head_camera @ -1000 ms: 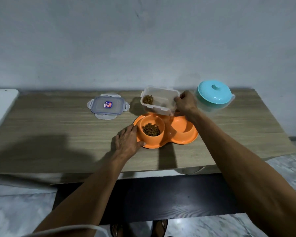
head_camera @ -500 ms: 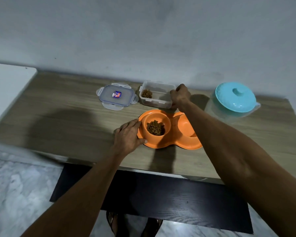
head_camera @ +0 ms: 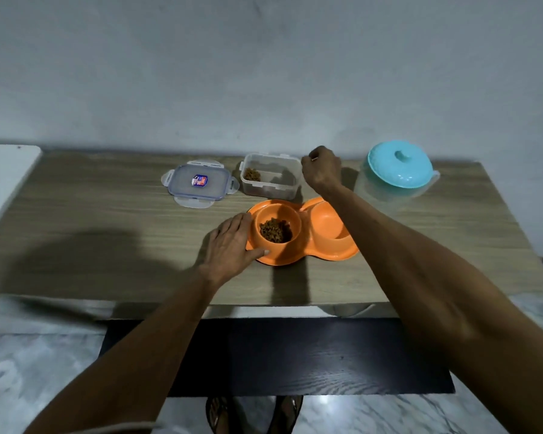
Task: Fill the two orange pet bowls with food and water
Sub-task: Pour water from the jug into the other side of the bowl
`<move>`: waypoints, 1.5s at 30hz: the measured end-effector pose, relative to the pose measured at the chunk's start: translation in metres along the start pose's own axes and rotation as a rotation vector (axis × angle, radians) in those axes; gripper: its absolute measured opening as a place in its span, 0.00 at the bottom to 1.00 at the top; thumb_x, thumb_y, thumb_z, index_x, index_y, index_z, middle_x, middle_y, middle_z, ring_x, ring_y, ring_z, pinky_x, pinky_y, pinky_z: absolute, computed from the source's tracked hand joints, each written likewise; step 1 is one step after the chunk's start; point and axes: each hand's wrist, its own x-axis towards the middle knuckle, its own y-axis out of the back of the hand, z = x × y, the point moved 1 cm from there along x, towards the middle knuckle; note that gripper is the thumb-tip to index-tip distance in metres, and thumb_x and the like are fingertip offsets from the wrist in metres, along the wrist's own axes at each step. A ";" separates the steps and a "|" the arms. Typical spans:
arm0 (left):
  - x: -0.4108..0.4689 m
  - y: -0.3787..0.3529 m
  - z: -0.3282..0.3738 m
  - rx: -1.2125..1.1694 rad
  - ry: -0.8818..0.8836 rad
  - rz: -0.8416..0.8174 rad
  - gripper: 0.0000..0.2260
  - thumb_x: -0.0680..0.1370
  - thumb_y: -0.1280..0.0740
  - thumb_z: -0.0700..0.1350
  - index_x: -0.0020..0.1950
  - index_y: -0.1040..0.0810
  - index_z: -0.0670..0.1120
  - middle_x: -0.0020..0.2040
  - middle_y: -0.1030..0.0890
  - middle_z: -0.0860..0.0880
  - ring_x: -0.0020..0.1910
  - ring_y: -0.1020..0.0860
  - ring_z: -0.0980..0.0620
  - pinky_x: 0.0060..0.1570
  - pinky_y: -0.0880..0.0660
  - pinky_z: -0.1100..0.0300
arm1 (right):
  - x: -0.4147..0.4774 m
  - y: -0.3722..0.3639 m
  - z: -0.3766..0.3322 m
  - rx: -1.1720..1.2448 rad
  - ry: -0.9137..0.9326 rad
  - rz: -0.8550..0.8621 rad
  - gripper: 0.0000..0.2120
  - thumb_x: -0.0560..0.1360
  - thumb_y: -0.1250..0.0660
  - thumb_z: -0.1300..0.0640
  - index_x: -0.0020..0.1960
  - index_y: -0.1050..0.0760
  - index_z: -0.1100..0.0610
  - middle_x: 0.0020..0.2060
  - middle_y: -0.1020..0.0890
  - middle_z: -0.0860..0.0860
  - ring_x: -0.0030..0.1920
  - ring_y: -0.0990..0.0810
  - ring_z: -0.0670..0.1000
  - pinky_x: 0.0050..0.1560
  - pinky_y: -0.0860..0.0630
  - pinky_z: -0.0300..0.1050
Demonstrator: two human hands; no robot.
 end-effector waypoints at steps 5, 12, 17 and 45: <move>0.014 0.022 0.038 0.077 -0.143 0.089 0.39 0.73 0.35 0.66 0.77 0.41 0.46 0.75 0.35 0.46 0.74 0.36 0.46 0.69 0.36 0.48 | -0.016 0.061 -0.017 -0.007 0.128 0.169 0.12 0.77 0.39 0.57 0.53 0.21 0.62 0.50 0.16 0.59 0.53 0.21 0.61 0.50 0.27 0.50; 0.032 0.004 0.099 0.167 -0.234 0.001 0.39 0.73 0.37 0.68 0.76 0.39 0.45 0.74 0.34 0.45 0.74 0.36 0.45 0.69 0.36 0.47 | -0.013 0.142 0.024 -0.004 0.141 0.360 0.11 0.78 0.40 0.59 0.50 0.20 0.62 0.47 0.16 0.55 0.47 0.20 0.54 0.46 0.30 0.41; 0.039 -0.011 0.122 0.166 -0.127 -0.045 0.40 0.73 0.35 0.66 0.77 0.41 0.45 0.76 0.36 0.44 0.75 0.39 0.44 0.71 0.40 0.44 | 0.010 0.172 0.080 -0.005 -0.062 0.464 0.16 0.76 0.41 0.52 0.55 0.20 0.59 0.55 0.18 0.57 0.56 0.21 0.58 0.56 0.24 0.50; 0.040 -0.037 0.134 0.022 0.060 -0.068 0.46 0.71 0.31 0.65 0.79 0.47 0.45 0.79 0.42 0.45 0.80 0.50 0.45 0.74 0.51 0.38 | 0.027 0.155 0.140 0.716 -0.521 0.314 0.08 0.63 0.30 0.57 0.28 0.27 0.57 0.29 0.21 0.49 0.33 0.24 0.51 0.36 0.28 0.45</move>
